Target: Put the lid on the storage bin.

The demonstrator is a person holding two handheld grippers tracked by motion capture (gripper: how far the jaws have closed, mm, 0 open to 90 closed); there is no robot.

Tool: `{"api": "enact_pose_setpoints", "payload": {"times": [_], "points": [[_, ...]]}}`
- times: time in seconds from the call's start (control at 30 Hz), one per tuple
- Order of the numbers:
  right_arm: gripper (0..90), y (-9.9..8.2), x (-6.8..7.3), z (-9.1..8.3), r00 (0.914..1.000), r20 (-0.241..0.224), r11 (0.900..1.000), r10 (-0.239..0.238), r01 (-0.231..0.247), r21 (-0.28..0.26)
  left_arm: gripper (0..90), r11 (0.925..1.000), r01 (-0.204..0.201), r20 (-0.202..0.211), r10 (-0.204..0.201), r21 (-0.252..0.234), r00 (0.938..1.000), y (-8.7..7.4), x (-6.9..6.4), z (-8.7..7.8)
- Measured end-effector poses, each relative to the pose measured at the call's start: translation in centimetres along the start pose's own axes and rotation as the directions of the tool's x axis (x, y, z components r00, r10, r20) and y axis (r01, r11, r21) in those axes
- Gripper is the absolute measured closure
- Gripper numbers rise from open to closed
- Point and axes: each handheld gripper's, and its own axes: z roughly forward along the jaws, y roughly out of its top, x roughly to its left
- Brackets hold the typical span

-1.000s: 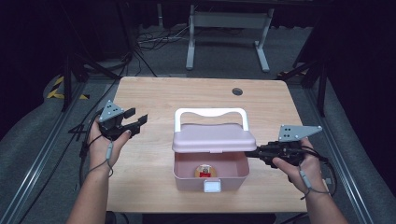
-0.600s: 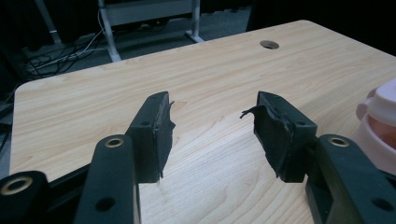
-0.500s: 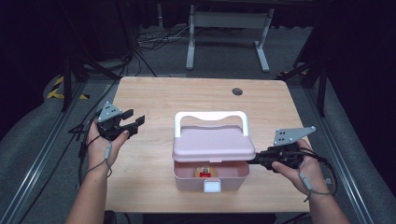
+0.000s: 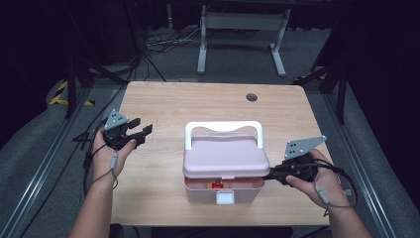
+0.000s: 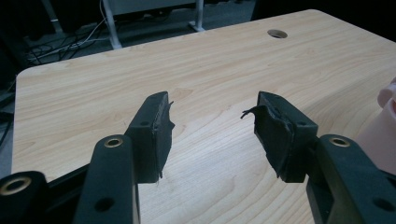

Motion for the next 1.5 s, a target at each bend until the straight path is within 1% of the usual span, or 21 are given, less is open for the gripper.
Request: {"api": "enact_pose_setpoints", "payload": {"times": [0.1,0.2,0.23,0.3,0.43,0.67,0.87,1.07,1.1,1.13,1.17,1.3,1.33,1.5], "points": [[87.1,-0.02,0.09,0.01,1.0,-0.003,0.9998,0.001,-0.001,0.02,46.3,1.0,0.002,0.002,-0.002,0.005,1.0,-0.04,-0.05,0.07],[86.8,-0.02,0.25,-0.02,1.0,0.004,0.9989,-0.007,0.007,0.045,46.1,0.9999,0.0,0.003,0.0,0.011,1.0,-0.05,-0.06,0.1],[86.8,-0.02,0.25,-0.02,1.0,0.004,0.9989,-0.007,0.007,0.045,46.0,0.9999,0.0,0.003,0.0,0.011,1.0,-0.05,-0.06,0.1],[86.9,0.02,0.48,0.07,0.9999,0.011,0.9974,-0.012,0.012,0.071,45.8,0.9999,-0.003,0.007,0.003,0.015,1.0,-0.06,-0.07,0.14],[86.9,0.01,0.59,0.2,0.9997,0.012,0.9949,-0.021,0.02,0.099,45.2,0.9997,-0.006,0.014,0.006,0.022,0.9999,-0.1,-0.14,0.24],[86.8,-0.05,0.64,0.09,0.9999,0.004,0.993,-0.015,0.015,0.118,44.0,0.9987,-0.021,0.02,0.02,0.047,0.9996,-0.22,-0.19,0.5],[87.4,-0.15,0.68,0.07,0.9999,-0.002,0.9882,-0.012,0.012,0.153,44.0,0.9987,-0.024,0.022,0.023,0.046,0.9995,-0.22,-0.26,0.54],[87.4,-0.22,0.68,0.09,0.9999,-0.007,0.9849,-0.01,0.011,0.173,44.0,0.9987,-0.023,0.024,0.022,0.046,0.9995,-0.22,-0.26,0.54],[87.6,-0.24,0.75,0.1,1.0,-0.009,0.9834,-0.002,0.004,0.181,44.0,0.9986,-0.025,0.024,0.024,0.047,0.9994,-0.22,-0.24,0.52],[87.7,-0.27,0.71,0.1,0.9999,-0.011,0.9821,-0.011,0.013,0.188,44.0,0.9986,-0.024,0.025,0.023,0.047,0.9994,-0.22,-0.23,0.51],[87.8,-0.27,0.78,0.11,1.0,-0.008,0.9814,-0.006,0.007,0.192,43.9,0.9986,-0.024,0.024,0.023,0.047,0.9994,-0.22,-0.2,0.49],[88.3,-0.25,0.87,0.09,0.9999,-0.007,0.9774,-0.011,0.012,0.211,43.9,0.9986,-0.024,0.024,0.022,0.047,0.9995,-0.21,-0.17,0.46],[88.3,-0.27,0.83,0.09,0.9998,-0.009,0.977,-0.016,0.018,0.212,43.9,0.9986,-0.024,0.023,0.023,0.047,0.9995,-0.22,-0.18,0.47],[88.3,-0.3,0.84,0.03,0.9999,-0.008,0.9755,-0.009,0.011,0.22,43.2,0.9979,-0.023,0.028,0.021,0.06,0.9994,-0.25,-0.22,0.55]]}}
